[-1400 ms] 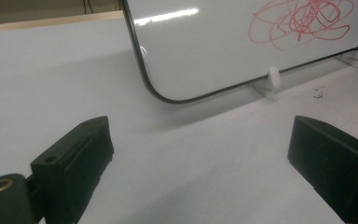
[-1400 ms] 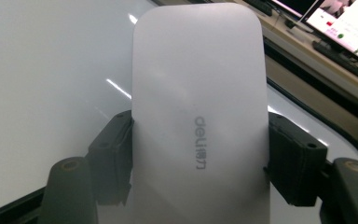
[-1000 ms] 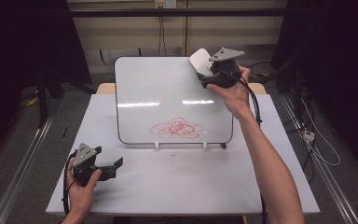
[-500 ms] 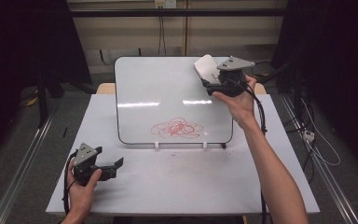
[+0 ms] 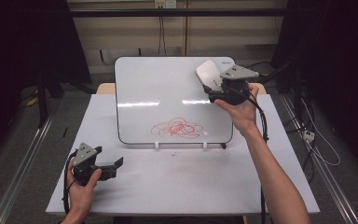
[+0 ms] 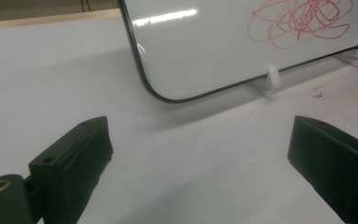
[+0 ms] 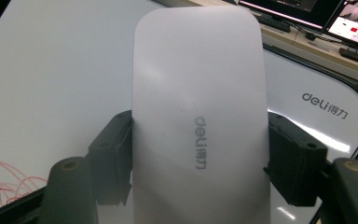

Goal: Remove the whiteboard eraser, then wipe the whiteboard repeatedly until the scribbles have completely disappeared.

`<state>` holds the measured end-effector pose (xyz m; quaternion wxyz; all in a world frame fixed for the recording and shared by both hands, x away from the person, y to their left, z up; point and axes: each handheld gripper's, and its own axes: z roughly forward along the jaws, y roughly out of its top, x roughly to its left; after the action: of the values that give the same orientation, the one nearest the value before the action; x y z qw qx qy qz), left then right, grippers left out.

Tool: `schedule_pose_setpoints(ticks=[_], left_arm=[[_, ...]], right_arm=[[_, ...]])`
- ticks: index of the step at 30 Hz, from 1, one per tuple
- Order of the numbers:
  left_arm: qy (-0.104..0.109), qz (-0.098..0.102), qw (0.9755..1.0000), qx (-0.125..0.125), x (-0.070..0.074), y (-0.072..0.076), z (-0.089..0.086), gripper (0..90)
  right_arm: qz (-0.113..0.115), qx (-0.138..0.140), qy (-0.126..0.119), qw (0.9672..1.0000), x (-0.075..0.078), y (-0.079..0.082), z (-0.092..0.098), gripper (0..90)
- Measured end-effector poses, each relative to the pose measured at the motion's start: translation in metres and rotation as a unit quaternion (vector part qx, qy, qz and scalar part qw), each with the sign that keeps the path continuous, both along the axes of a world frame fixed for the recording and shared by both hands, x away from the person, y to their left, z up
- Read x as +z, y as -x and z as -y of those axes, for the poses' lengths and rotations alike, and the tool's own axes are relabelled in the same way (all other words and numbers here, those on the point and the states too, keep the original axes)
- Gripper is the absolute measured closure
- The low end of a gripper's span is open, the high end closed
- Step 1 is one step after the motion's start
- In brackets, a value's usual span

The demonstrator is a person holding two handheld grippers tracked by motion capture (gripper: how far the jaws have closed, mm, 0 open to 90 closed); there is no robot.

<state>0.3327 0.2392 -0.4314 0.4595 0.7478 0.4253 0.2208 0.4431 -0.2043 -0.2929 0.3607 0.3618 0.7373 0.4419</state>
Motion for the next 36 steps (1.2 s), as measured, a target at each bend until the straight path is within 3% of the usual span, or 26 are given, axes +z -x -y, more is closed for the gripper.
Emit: schedule_pose_setpoints(ticks=[7,23,36], left_arm=[[0.006,0.005,1.0,0.0,0.001,0.002,0.001,5.5],[0.021,-0.012,0.9997,0.006,-0.002,0.002,-0.005,5.5],[0.017,-0.011,0.9998,-0.003,-0.001,0.004,-0.001,5.5]], right_arm=[[0.001,0.006,-0.002,1.0,-0.006,0.009,0.001,31.6],[0.004,0.007,0.014,0.9999,-0.022,0.025,-0.001,31.6],[0.005,0.011,0.02,0.9997,-0.042,0.042,-0.006,31.5]])
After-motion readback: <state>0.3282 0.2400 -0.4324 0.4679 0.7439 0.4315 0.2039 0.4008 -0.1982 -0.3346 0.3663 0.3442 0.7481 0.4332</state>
